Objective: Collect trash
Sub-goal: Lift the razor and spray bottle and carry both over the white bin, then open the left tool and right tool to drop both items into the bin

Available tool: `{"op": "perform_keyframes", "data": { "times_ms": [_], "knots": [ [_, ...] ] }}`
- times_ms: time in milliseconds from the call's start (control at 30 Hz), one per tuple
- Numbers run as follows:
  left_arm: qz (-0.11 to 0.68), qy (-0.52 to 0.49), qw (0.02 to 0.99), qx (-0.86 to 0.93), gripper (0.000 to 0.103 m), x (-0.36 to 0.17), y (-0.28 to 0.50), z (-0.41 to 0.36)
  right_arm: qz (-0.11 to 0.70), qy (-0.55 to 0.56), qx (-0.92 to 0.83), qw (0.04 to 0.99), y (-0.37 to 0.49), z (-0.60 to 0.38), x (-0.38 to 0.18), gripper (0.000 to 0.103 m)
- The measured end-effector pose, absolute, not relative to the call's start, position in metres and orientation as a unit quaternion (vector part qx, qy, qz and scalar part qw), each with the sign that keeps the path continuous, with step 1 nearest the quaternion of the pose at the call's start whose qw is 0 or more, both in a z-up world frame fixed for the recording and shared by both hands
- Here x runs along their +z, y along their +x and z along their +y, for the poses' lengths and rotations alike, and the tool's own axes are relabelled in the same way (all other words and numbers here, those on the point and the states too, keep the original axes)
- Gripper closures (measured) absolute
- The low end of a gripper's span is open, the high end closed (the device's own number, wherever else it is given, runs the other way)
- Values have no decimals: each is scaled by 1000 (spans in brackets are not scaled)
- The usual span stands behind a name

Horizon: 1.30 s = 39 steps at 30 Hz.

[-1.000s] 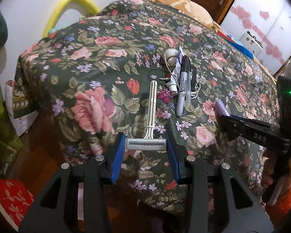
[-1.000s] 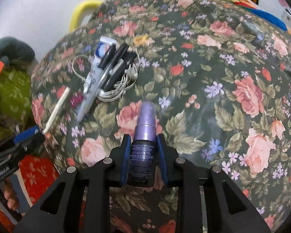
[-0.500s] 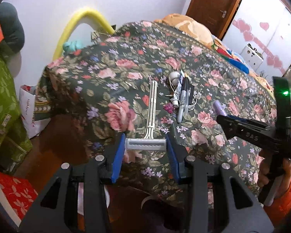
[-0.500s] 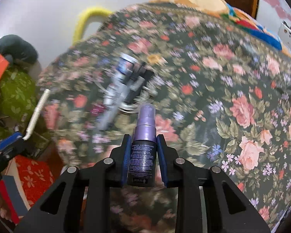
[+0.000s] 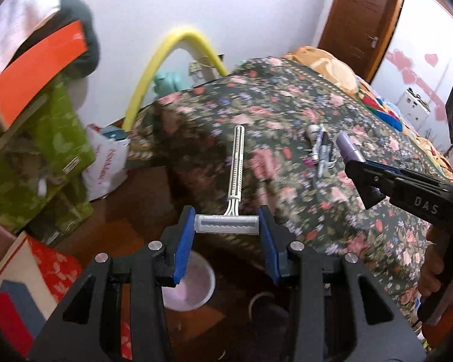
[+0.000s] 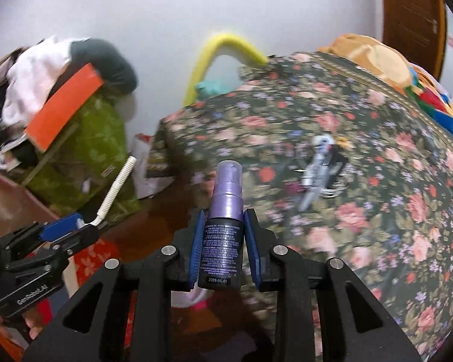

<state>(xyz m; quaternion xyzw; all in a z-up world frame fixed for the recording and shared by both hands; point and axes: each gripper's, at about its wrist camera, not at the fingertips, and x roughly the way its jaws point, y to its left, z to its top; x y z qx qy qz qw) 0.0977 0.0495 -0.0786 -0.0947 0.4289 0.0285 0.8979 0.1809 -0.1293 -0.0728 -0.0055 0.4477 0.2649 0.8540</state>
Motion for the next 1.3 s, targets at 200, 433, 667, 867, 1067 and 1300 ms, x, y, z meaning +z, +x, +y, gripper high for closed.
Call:
{"op": "perform_keyframes", "data": {
  "times_ms": [200, 433, 667, 867, 1067, 1300],
  "knots": [
    [448, -126, 883, 59, 62, -98, 65, 90, 469, -25, 311, 826, 153, -84, -84, 79],
    [500, -156, 848, 80, 62, -147, 57, 118, 519, -59, 344, 780, 140, -33, -128, 79],
    [548, -182, 812, 84, 62, -200, 63, 136, 573, -69, 346, 740, 153, -5, -179, 79],
    [585, -201, 781, 81, 62, -246, 78, 145, 612, -78, 332, 714, 165, 14, -221, 79],
    [613, -190, 762, 86, 62, -280, 94, 152, 648, -76, 324, 684, 175, 27, -256, 79],
    [614, -202, 757, 100, 61, -297, 99, 164, 669, -69, 338, 658, 184, 43, -273, 78]
  ]
}}
